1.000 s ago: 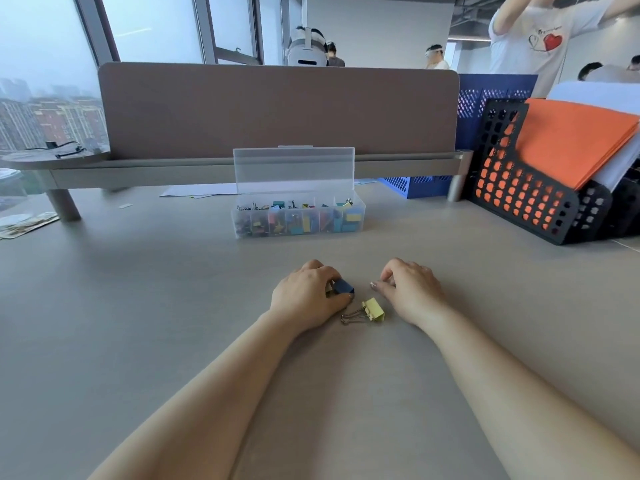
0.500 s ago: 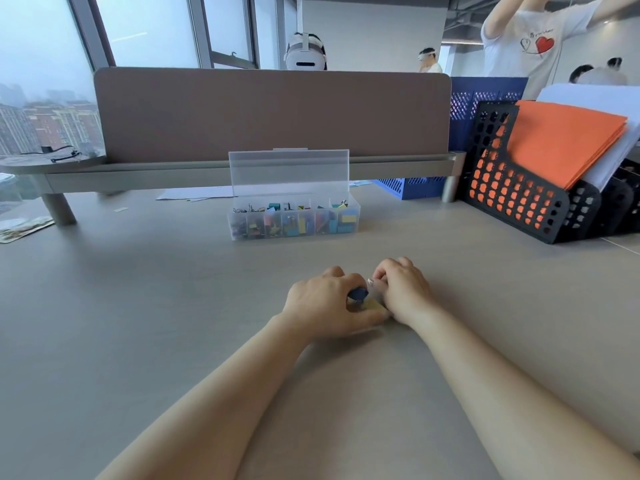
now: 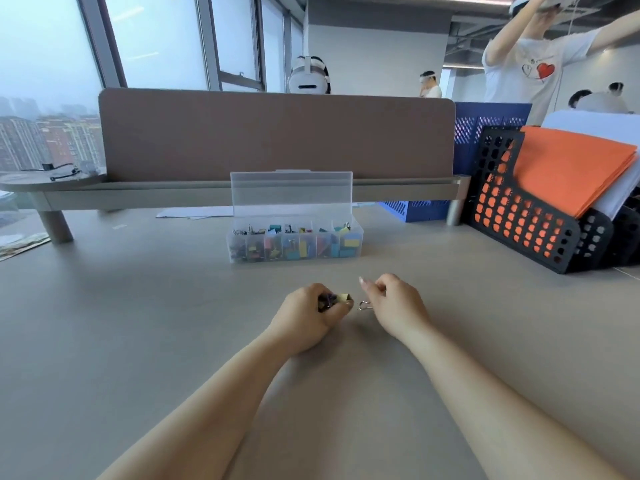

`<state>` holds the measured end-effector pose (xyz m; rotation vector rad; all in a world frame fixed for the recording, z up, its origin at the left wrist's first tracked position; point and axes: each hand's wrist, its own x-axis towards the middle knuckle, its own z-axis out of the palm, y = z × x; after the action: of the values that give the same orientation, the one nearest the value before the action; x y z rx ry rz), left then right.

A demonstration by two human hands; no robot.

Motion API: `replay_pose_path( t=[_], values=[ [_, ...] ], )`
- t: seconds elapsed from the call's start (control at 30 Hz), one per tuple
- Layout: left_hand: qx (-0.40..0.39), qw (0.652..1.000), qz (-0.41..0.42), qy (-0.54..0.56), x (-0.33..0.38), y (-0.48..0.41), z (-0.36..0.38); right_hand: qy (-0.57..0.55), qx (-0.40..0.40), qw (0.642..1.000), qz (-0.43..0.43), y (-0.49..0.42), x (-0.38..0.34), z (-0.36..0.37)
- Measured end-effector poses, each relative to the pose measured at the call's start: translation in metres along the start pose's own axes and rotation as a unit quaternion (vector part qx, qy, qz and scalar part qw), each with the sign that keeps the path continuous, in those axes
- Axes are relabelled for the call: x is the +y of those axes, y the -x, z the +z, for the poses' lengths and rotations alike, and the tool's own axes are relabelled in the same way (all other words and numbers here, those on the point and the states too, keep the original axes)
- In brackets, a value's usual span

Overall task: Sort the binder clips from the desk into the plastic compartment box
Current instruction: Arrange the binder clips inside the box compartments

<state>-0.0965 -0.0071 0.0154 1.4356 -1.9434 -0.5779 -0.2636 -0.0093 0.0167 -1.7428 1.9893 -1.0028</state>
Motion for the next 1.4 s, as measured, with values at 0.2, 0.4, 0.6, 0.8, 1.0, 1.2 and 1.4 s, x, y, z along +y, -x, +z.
replay_pose_path(
  t=[0.2, 0.4, 0.6, 0.8, 1.0, 1.2, 1.4],
  values=[
    [0.003, 0.982, -0.070, 0.176, -0.005, -0.041, -0.024, -0.205, -0.031, 0.977, 0.050, -0.052, -0.023, -0.001],
    [0.034, 0.981, -0.055, 0.184, -0.002, -0.124, -0.039, -0.091, -0.004, 0.994, -0.059, -0.136, -0.028, 0.001],
    [0.059, 0.980, -0.049, 0.185, -0.002, -0.188, -0.045, 0.022, 0.031, 0.995, -0.089, -0.201, -0.035, 0.004],
    [0.069, 0.972, -0.080, 0.209, -0.012, -0.208, -0.042, 0.125, -0.017, 0.973, -0.193, -0.232, -0.041, 0.015],
    [0.074, 0.964, -0.106, 0.233, -0.016, -0.211, -0.042, 0.020, -0.016, 0.987, -0.158, -0.248, -0.047, 0.011],
    [0.065, 0.963, -0.111, 0.237, -0.016, -0.211, -0.041, 0.053, -0.099, 0.983, -0.145, -0.259, -0.043, 0.014],
    [0.062, 0.964, -0.114, 0.232, -0.016, -0.211, -0.041, 0.163, -0.037, 0.971, -0.172, -0.251, -0.032, 0.031]
  ],
)
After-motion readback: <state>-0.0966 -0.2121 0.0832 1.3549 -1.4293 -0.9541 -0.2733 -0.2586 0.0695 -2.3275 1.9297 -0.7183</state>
